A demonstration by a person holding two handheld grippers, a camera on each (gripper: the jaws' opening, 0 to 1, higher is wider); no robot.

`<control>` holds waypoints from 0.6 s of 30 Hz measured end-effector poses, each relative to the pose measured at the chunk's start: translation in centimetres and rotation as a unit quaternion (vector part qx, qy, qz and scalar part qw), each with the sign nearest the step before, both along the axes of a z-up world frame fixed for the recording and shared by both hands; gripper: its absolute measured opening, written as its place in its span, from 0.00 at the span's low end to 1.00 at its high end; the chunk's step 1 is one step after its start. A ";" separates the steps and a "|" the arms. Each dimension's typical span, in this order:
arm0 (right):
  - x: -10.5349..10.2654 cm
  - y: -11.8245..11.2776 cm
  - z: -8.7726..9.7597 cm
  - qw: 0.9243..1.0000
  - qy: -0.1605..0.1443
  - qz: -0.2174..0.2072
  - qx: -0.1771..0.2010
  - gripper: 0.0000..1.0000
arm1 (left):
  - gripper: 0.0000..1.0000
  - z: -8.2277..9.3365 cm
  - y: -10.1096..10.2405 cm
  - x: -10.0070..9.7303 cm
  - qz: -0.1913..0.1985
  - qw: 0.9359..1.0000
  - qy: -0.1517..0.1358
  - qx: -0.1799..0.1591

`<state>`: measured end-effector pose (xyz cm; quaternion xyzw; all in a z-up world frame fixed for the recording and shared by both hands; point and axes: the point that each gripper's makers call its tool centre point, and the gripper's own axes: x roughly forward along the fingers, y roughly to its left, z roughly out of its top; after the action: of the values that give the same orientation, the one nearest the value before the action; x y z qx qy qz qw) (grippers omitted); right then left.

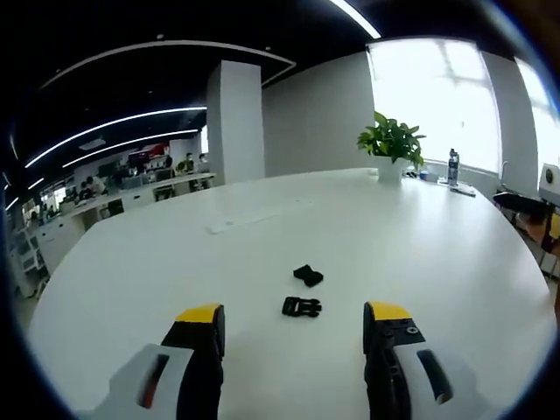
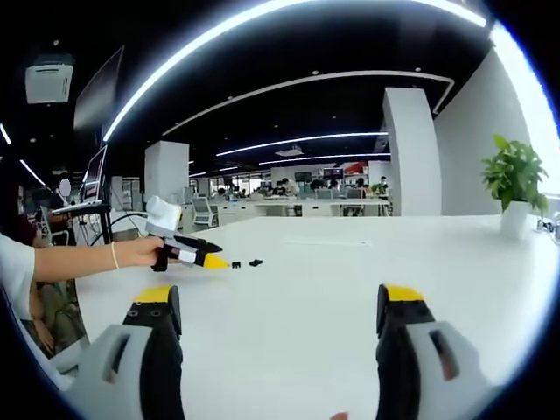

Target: Snap the two parts of the plastic buckle together until the buckle closes and remains connected.

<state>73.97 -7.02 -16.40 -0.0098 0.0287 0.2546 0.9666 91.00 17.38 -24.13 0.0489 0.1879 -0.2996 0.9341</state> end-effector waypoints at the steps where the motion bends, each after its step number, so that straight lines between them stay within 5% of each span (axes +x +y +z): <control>1: 0.0 0.0 0.0 1.000 0.000 0.000 0.000 0.93 | 0.64 0.0 -0.1 0.0 -0.001 1.000 0.000 0.000; 18: -0.2 0.0 0.0 1.000 0.000 0.000 -0.005 0.93 | 0.52 -0.5 -1.1 0.9 -0.014 1.000 0.008 0.014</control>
<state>73.76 -7.04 -16.37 -0.0146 0.0295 0.2547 0.9665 91.90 16.30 -24.65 0.0616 0.1991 -0.3101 0.9276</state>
